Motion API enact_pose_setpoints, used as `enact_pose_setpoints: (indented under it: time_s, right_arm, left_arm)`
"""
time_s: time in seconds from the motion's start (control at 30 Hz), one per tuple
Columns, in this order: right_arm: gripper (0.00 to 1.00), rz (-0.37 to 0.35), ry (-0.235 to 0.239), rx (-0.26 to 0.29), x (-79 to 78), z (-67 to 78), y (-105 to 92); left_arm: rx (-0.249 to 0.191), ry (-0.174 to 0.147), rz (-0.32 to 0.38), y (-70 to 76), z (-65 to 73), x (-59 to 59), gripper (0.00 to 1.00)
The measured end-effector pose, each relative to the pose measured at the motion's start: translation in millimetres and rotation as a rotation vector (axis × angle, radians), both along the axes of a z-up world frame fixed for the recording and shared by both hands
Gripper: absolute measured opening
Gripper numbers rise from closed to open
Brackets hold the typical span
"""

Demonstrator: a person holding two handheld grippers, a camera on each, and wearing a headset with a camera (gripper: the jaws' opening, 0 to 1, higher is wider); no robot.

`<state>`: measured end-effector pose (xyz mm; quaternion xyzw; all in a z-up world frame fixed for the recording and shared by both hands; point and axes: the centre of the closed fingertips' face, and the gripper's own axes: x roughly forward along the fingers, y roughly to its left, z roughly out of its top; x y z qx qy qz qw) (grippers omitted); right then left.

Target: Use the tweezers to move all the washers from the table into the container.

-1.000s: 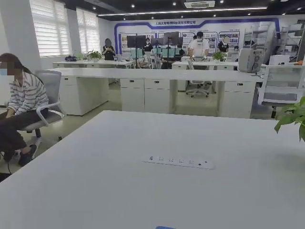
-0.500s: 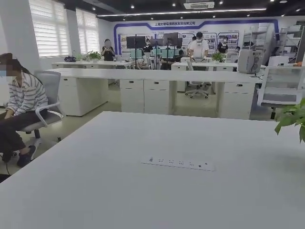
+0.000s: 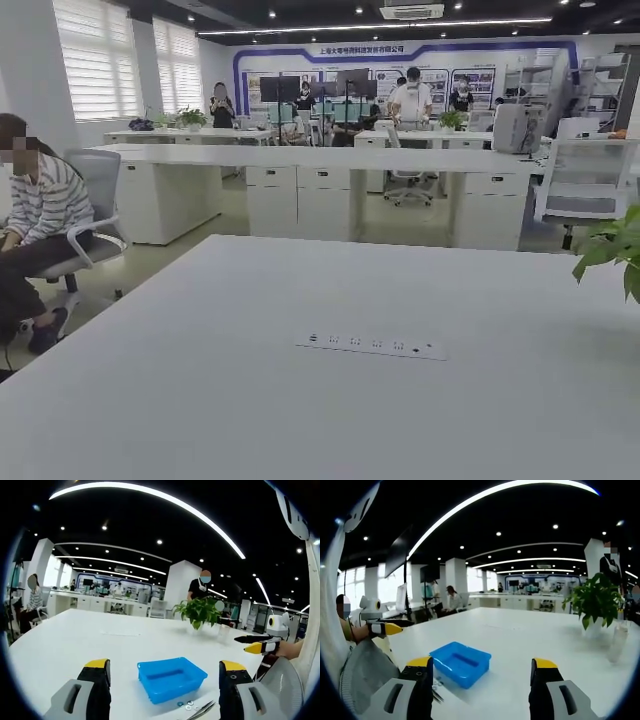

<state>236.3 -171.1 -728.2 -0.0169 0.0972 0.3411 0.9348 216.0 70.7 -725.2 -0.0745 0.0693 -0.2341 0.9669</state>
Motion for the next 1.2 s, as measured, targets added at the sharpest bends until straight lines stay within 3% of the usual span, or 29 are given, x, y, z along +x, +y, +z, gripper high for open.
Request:
enact_pose_setpoints:
  time_s: [0.33, 1.0, 1.07, 1.13, 1.2]
  right_arm:
    - [0.75, -0.007, -0.005, -0.003, 1.0, 1.2, -1.3]
    - [0.75, -0.018, 0.03, -0.013, 4.3, -4.7, -3.0]
    - [0.67, -0.003, 0.048, -0.039, 1.8, -7.6, -2.5]
    - [0.53, 0.009, 0.064, -0.104, -1.6, -10.0, -3.8]
    - [0.53, 0.026, 0.083, -0.141, -3.4, -12.5, -1.0]
  left_arm:
    - [-0.005, 0.002, 0.011, 3.1, 0.6, 0.9, 0.91]
    - [0.009, 0.023, -0.004, 1.1, -3.1, 1.1, 0.87]
    - [-0.029, 0.037, -0.022, 0.1, -1.0, -0.4, 0.85]
    - [-0.015, 0.075, -0.028, 2.0, -6.6, -1.1, 0.85]
    - [0.019, 0.092, -0.052, 0.7, -9.8, -3.6, 0.83]
